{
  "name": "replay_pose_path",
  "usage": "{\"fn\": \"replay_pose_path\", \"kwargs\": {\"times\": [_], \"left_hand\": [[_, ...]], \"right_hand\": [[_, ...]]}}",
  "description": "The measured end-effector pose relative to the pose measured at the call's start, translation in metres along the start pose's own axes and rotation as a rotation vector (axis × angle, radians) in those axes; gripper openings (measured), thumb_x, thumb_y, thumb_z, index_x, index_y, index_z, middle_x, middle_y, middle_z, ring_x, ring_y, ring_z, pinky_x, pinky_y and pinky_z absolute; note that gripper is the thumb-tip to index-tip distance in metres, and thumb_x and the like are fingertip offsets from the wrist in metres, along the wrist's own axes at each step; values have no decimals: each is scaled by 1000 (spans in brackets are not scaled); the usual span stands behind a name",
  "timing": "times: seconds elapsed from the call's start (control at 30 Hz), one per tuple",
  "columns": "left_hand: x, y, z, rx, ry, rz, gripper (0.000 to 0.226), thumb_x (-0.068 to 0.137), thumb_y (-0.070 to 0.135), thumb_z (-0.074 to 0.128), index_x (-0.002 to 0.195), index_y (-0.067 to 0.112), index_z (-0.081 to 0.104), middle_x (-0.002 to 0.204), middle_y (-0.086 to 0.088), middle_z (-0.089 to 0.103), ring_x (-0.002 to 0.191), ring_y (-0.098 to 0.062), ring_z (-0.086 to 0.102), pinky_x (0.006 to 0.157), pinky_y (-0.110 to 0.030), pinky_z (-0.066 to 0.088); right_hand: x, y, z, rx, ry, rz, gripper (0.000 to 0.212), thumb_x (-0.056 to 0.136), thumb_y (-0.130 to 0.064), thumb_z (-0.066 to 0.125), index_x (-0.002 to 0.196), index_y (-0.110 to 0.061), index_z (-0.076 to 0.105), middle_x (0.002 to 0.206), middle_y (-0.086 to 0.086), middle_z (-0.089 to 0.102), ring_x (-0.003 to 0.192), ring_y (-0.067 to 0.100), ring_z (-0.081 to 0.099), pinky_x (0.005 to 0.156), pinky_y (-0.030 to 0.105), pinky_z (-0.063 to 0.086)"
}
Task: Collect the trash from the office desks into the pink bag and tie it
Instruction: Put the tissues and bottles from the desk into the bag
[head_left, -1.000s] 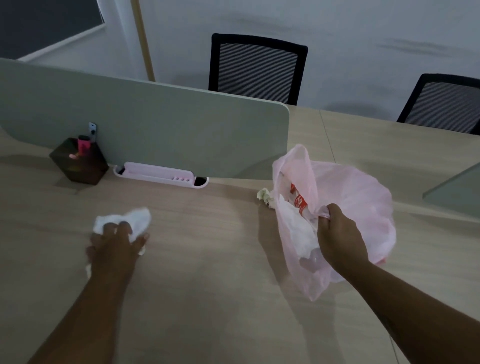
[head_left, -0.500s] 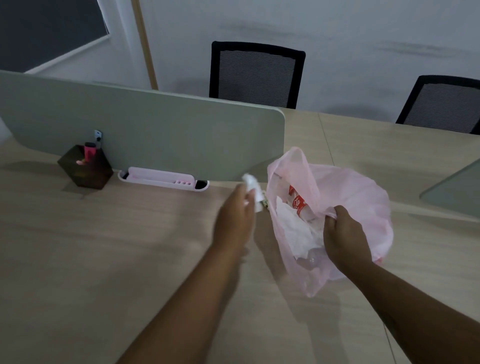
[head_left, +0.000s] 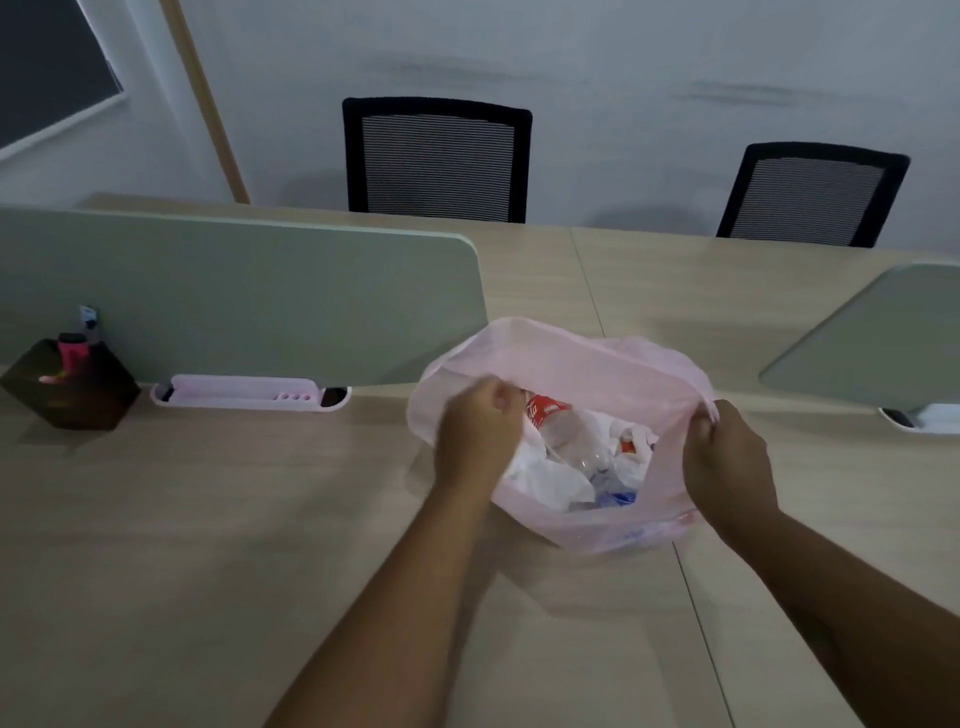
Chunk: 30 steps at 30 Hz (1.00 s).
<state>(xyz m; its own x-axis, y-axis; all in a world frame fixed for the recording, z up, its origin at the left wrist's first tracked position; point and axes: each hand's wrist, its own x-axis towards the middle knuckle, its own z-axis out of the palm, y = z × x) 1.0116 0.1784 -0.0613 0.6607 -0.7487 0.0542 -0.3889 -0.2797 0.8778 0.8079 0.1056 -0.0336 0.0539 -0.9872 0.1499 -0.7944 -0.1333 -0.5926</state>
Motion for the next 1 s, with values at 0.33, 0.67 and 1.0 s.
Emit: {"fn": "replay_pose_path", "kwargs": {"times": [0.33,0.67,1.0], "left_hand": [[62,-125,8,392,44,-126,42,89,38,45,124,17,56,140,-15,48,130,-39,40,102,-43,35],[57,-131,50,691,-113,83,37,89,49,57,123,32,60,135,1,52,118,-31,45,95,-41,35],[36,-112,57,425,-159,44,26,86,26,59,111,22,63,102,-6,67,100,-35,56,84,-40,49]], "right_hand": [[23,40,-36,-50,101,180,32,101,-30,25,96,-9,49,88,14,52,80,35,50,72,39,41],[7,63,-34,-88,70,186,31,102,-29,28,100,-9,51,88,13,56,80,34,53,72,39,43],[-2,65,-39,-80,37,149,30,101,-26,29,95,-9,52,81,11,59,74,32,57,69,41,49]]}}
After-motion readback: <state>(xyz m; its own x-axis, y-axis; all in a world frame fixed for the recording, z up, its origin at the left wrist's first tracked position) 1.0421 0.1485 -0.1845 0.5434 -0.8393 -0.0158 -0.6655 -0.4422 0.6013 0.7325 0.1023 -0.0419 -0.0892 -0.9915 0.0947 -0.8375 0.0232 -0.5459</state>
